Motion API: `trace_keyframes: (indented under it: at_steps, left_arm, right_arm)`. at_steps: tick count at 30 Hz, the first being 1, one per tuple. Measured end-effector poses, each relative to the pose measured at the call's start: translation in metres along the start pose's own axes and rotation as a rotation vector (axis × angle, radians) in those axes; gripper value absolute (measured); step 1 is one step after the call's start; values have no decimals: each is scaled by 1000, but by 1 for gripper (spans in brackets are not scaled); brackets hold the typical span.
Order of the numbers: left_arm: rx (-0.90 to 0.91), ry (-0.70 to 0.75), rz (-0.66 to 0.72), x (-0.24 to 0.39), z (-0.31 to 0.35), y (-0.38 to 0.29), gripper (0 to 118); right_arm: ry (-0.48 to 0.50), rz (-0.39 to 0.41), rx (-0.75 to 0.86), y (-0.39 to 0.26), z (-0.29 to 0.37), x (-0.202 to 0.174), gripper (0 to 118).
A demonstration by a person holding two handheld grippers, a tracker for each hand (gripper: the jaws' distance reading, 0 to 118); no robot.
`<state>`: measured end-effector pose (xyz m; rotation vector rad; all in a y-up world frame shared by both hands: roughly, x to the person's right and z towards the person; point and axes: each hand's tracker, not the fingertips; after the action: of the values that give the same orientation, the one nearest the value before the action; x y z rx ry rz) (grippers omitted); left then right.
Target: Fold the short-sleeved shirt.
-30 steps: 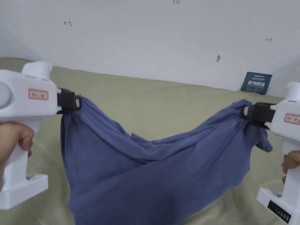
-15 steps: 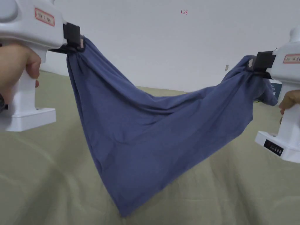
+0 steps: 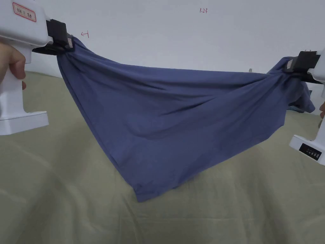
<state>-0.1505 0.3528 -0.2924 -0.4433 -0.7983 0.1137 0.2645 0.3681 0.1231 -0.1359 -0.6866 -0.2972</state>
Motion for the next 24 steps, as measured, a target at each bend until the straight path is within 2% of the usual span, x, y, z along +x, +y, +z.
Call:
trace_keyframes:
  at_steps: [8, 12, 17, 23, 24]
  left_arm:
    - [-19, -1, 39, -10, 3, -17, 7]
    - [-34, -17, 5, -11, 11, -33, 7]
    - [-76, -32, -13, -20, 18, -68, 7]
    - [-127, -55, 39, -37, 32, -117, 7]
    - [-129, -57, 46, -26, 44, -129, 7]
  right_arm:
    - [29, 3, -17, -9, 6, 9, 14]
    - [52, -4, -28, -21, 12, 14, 14]
    - [80, 2, -68, -56, 25, 22, 14]
    - [94, -6, -144, -102, 52, 32, 14]
    - [102, -5, -155, -108, 57, 35, 14]
